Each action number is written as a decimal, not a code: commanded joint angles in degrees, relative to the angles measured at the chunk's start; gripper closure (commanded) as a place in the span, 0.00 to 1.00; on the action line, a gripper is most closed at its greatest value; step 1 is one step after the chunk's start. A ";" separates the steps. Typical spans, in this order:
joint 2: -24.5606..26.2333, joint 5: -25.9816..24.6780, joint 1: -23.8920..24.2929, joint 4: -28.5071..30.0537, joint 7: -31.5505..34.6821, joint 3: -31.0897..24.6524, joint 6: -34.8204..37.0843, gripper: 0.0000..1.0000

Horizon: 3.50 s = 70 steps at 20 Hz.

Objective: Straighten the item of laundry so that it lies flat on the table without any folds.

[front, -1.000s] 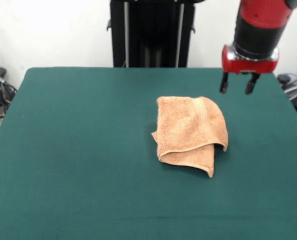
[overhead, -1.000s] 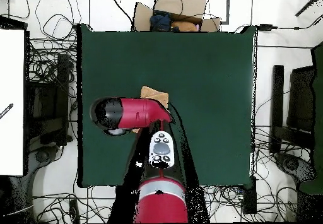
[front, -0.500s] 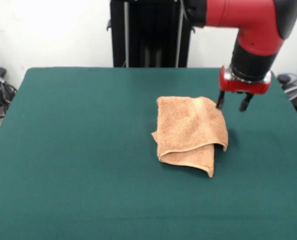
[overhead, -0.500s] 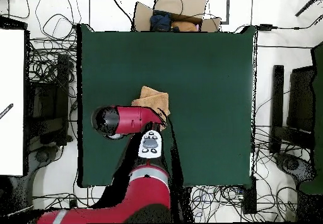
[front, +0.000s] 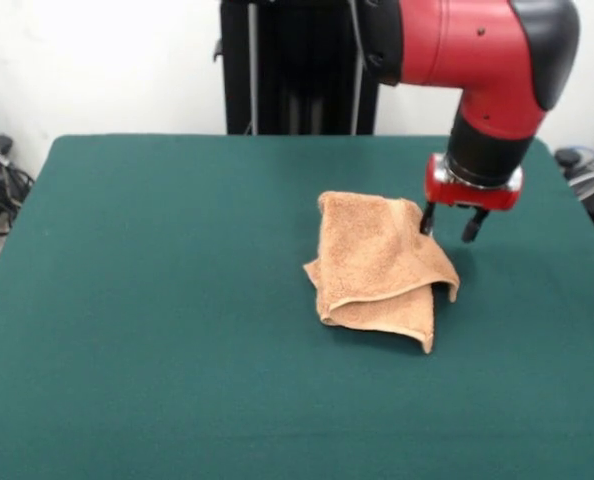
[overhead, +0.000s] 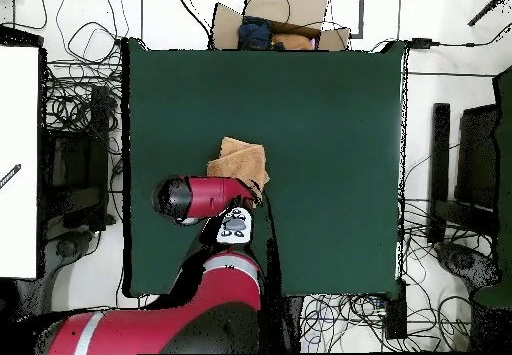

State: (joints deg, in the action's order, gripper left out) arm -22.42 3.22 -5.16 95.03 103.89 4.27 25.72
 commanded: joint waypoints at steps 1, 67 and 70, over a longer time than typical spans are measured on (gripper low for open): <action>5.48 1.14 -0.45 0.42 13.49 1.55 -6.59 0.00; -11.33 -2.09 11.62 7.83 9.67 -5.79 11.95 0.00; -9.64 -0.93 10.26 6.67 11.33 -5.67 10.71 0.00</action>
State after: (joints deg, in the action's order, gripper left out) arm -32.99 -1.41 7.51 100.51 103.89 3.54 34.27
